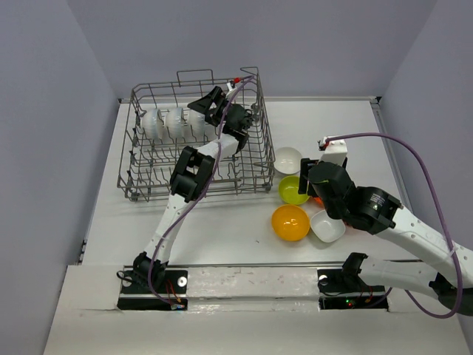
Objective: Load the bowls into the dish rack
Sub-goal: Insert the bowl into the dish rack.
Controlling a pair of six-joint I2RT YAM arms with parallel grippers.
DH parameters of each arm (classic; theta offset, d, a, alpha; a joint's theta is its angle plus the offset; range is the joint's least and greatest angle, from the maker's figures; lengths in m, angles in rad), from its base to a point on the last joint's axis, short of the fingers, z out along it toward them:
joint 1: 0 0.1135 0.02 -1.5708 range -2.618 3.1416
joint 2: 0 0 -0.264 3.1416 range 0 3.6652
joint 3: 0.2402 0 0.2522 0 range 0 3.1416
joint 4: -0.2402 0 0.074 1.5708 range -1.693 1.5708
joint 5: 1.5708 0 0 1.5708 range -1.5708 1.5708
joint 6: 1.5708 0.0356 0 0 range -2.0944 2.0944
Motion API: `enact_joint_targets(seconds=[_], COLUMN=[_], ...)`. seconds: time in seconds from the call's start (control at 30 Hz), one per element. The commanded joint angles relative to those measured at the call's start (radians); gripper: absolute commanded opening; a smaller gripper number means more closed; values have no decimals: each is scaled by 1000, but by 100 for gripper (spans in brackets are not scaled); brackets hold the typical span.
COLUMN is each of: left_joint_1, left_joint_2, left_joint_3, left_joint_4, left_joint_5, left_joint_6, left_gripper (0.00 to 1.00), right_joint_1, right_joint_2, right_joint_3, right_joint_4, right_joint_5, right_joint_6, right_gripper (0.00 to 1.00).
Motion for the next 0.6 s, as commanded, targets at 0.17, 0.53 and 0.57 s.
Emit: enact_joint_targets(seconds=[0.17, 0.53, 0.57], left_joint_1=[-1, 8, 8], left_joint_2=[-79, -105, -108], left_joint_3=[-12, -45, -47], left_joint_4=[114, 175, 177], left_joint_5=[-69, -72, -72], left_joint_6=[1, 41, 41], left_gripper=[99, 99, 99], right_joint_1=[-3, -3, -3], right_joint_2=[3, 19, 19], right_joint_3=[18, 35, 35], right_joint_4=[1, 1, 1], right_joint_5=[3, -3, -3], right_joint_6=[8, 2, 0], right_gripper=[68, 68, 68])
